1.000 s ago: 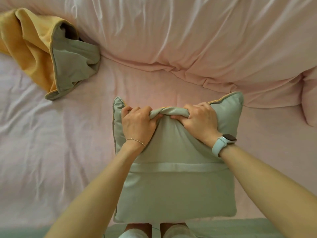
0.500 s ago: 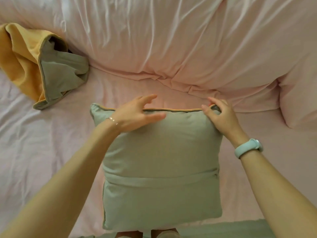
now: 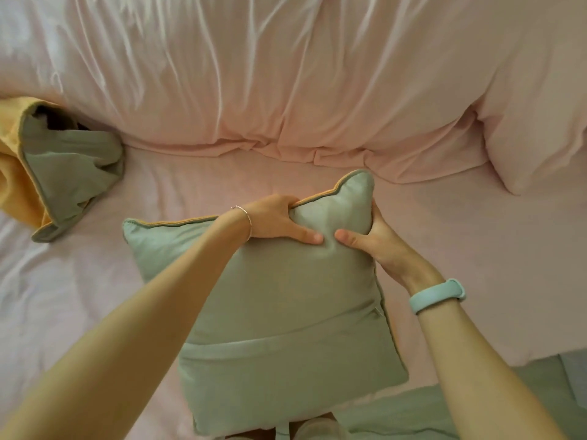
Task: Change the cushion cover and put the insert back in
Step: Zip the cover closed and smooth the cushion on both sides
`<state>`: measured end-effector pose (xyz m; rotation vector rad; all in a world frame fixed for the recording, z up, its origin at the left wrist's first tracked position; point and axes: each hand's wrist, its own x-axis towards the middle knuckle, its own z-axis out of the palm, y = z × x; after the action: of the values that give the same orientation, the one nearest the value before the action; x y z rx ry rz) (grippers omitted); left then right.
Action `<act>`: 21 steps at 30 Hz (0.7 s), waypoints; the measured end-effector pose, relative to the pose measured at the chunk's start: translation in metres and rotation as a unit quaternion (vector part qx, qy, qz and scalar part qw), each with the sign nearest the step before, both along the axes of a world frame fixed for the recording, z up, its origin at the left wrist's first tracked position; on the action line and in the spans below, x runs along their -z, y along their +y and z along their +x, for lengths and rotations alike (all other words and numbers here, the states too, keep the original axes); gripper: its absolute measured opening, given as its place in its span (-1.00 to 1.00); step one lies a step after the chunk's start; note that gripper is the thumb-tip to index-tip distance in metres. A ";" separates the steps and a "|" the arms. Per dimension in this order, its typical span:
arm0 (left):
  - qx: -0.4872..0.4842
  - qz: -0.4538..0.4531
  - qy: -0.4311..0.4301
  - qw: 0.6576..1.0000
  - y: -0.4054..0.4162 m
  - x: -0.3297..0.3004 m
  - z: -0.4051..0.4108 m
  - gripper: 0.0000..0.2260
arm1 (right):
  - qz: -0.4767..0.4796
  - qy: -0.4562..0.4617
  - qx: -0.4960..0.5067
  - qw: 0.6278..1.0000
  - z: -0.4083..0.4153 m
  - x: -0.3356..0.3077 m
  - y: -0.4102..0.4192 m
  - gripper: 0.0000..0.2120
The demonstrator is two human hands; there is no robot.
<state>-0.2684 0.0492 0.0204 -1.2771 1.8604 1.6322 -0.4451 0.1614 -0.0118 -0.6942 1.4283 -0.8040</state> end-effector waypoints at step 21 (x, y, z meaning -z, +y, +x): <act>-0.298 -0.127 0.067 0.944 0.026 -0.021 0.090 -0.32 | -0.065 0.114 0.064 0.989 0.080 -0.012 -0.044 -0.79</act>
<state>-0.1786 0.0752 0.0412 -2.0419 1.9256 1.8334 -0.3655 0.1178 -0.0002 -0.8215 1.6502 -0.9476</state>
